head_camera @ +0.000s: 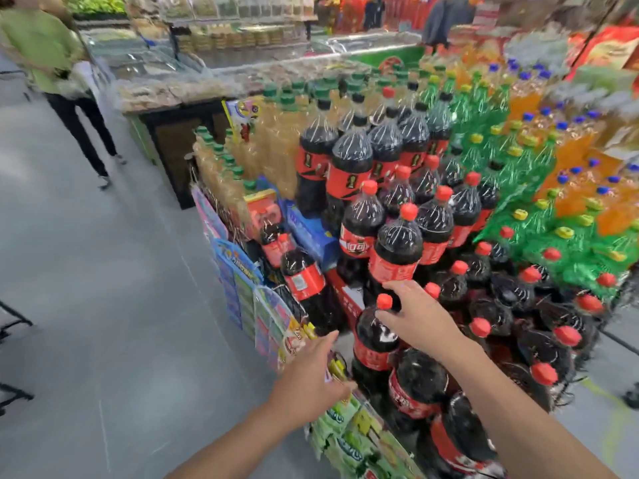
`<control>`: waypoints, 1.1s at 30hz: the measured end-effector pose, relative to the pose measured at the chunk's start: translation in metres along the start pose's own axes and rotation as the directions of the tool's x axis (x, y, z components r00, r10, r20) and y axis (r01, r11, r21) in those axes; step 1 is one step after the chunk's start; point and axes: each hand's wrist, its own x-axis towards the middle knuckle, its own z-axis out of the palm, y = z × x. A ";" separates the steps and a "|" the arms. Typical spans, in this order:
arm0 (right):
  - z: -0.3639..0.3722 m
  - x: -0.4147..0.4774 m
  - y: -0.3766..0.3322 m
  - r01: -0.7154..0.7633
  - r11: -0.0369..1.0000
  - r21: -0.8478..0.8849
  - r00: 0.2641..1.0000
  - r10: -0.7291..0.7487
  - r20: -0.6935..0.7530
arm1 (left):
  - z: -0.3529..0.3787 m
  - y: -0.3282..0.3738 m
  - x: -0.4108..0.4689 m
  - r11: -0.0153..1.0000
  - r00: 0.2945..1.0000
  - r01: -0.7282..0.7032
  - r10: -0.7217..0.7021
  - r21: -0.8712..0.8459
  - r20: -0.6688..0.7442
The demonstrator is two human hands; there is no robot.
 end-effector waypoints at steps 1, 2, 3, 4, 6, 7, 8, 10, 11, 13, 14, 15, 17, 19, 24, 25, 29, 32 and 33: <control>0.004 0.012 -0.002 -0.005 0.999 -0.031 1.000 0.006 0.031 | 0.001 -0.004 0.012 1.000 0.999 0.005 -0.006 0.011 0.031; 0.009 0.022 -0.003 -0.015 0.998 -0.062 0.998 0.018 0.061 | 0.001 -0.008 0.024 1.000 0.999 0.003 -0.004 0.022 0.053; 0.012 0.031 -0.005 -0.023 0.995 -0.093 0.996 0.030 0.080 | 0.002 -0.010 0.037 1.000 0.998 -0.003 0.001 0.023 0.059; 0.016 0.037 -0.004 -0.029 0.993 -0.117 0.995 0.040 0.090 | 0.002 -0.011 0.051 1.000 0.998 -0.008 0.007 0.024 0.057; 0.021 0.041 -0.005 -0.049 0.990 -0.133 0.994 0.061 0.086 | 0.004 -0.014 0.080 0.999 0.997 -0.024 0.020 0.044 0.079; 0.023 0.041 -0.005 -0.066 0.990 -0.127 0.994 0.076 0.079 | 0.006 -0.014 0.095 0.997 0.994 -0.043 0.037 0.057 0.103; 0.024 0.041 -0.005 -0.085 0.988 -0.128 0.993 0.094 0.072 | 0.008 -0.013 0.109 0.995 0.990 -0.070 0.060 0.073 0.130; 0.025 0.040 -0.007 -0.131 0.978 -0.165 0.988 0.143 0.062 | 0.014 -0.014 0.135 0.993 0.974 -0.090 0.070 0.083 0.217; 0.025 0.040 -0.007 -0.162 0.968 -0.190 0.983 0.176 0.059 | 0.019 -0.015 0.146 0.994 0.963 -0.090 0.070 0.066 0.259; 0.028 0.038 -0.008 -0.231 0.949 -0.216 0.967 0.248 0.054 | 0.029 -0.018 0.162 0.995 0.942 -0.093 0.077 0.033 0.326; 0.028 0.037 -0.007 -0.262 0.942 -0.211 0.959 0.278 0.050 | 0.034 -0.021 0.167 0.994 0.933 -0.105 0.089 0.027 0.348; 0.028 0.037 -0.008 -0.290 0.937 -0.196 0.951 0.305 0.049 | 0.039 -0.025 0.173 0.991 0.928 -0.127 0.105 0.039 0.359; 0.029 0.033 -0.010 -0.345 0.926 -0.156 0.934 0.354 0.037 | 0.045 -0.032 0.179 0.980 0.909 -0.195 0.164 0.044 0.383; 0.031 0.029 -0.014 -0.411 0.901 -0.135 0.909 0.417 0.015 | 0.045 -0.035 0.186 0.960 0.875 -0.273 0.223 0.059 0.430; 0.039 0.028 -0.024 -0.563 0.820 -0.103 0.826 0.559 -0.067 | 0.032 -0.032 0.213 0.866 0.733 -0.492 0.356 0.090 0.580; 0.040 0.030 -0.027 -0.571 0.813 -0.116 0.821 0.564 -0.087 | 0.030 -0.030 0.220 0.855 0.695 -0.513 0.363 0.075 0.620; 0.046 0.043 -0.035 -0.605 0.778 -0.166 0.795 0.598 -0.095 | 0.015 -0.035 0.248 0.869 0.591 -0.494 0.342 -0.008 0.731; 0.048 0.046 -0.035 -0.587 0.791 -0.173 0.809 0.582 -0.081 | -0.013 -0.042 0.255 0.854 0.577 -0.521 0.364 -0.013 0.731; 0.049 0.046 -0.036 -0.581 0.796 -0.169 0.813 0.576 -0.079 | -0.025 -0.046 0.256 0.834 0.593 -0.552 0.399 -0.008 0.699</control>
